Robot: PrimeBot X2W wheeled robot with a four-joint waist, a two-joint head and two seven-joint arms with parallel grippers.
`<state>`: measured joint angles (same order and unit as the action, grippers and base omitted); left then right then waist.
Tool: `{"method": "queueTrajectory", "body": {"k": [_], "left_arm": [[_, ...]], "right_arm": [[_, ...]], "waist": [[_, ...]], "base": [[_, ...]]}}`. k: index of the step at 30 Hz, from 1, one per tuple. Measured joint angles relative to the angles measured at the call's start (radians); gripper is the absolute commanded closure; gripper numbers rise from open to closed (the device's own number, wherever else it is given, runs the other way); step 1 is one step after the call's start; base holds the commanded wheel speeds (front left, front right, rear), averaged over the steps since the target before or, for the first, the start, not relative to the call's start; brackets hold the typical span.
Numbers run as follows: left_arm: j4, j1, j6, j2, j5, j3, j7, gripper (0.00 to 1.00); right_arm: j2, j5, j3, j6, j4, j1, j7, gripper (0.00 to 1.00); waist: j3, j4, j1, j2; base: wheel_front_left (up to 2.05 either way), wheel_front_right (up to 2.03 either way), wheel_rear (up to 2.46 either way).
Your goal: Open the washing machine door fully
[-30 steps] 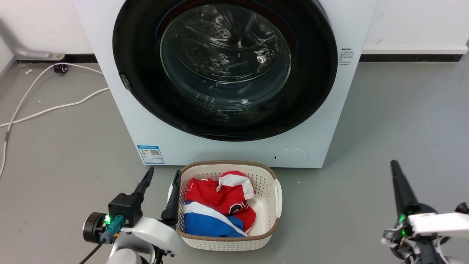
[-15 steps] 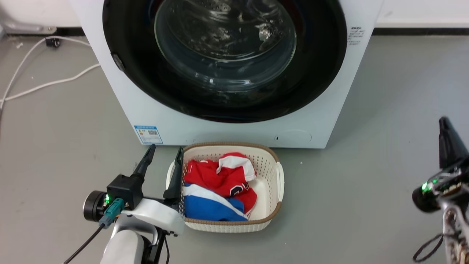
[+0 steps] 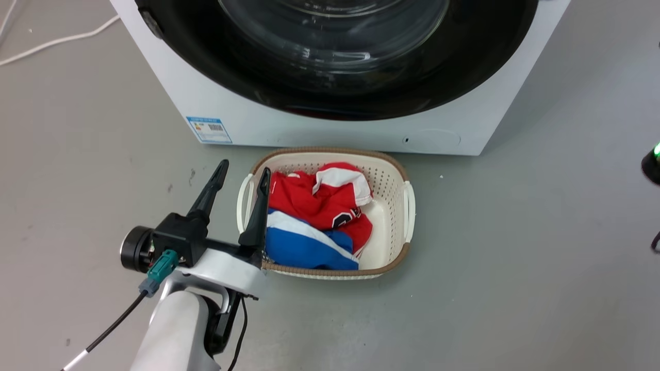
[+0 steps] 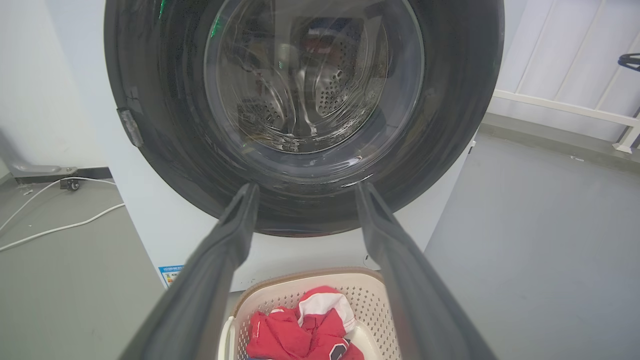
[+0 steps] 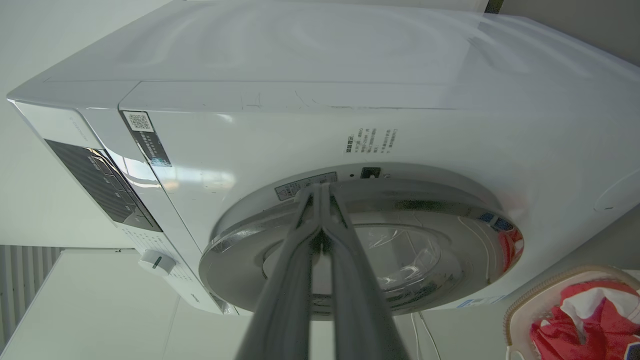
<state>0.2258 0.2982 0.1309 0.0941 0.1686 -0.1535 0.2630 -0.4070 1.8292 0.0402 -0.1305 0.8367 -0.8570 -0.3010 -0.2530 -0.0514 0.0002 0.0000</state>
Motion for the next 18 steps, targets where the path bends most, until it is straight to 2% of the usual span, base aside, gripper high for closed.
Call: {"method": "queueTrajectory", "body": {"k": [5,10,18], "left_arm": [[-0.031,0.032,0.000,0.007,0.000,-0.016,0.000,0.00],[-0.061,0.055,0.000,0.009,0.000,-0.031,0.000,0.00],[-0.090,0.086,0.000,0.007,0.000,-0.051,0.000,0.00]], "right_arm": [[-0.034,-0.023,-0.079,0.000,0.095,-0.162,-0.080,1.00],[-0.037,-0.065,-0.161,0.000,0.166,-0.303,-0.151,1.00],[-0.012,-0.119,-0.233,0.000,0.244,-0.467,-0.172,1.00]], "waist": [[-0.054,-0.016,0.0000,0.0000],[-0.107,-0.028,0.0000,0.0000],[-0.182,-0.038,0.0000,0.0000]], "base": [[0.00,0.00,0.00],[0.00,0.00,0.00],[0.00,0.00,0.00]]}}
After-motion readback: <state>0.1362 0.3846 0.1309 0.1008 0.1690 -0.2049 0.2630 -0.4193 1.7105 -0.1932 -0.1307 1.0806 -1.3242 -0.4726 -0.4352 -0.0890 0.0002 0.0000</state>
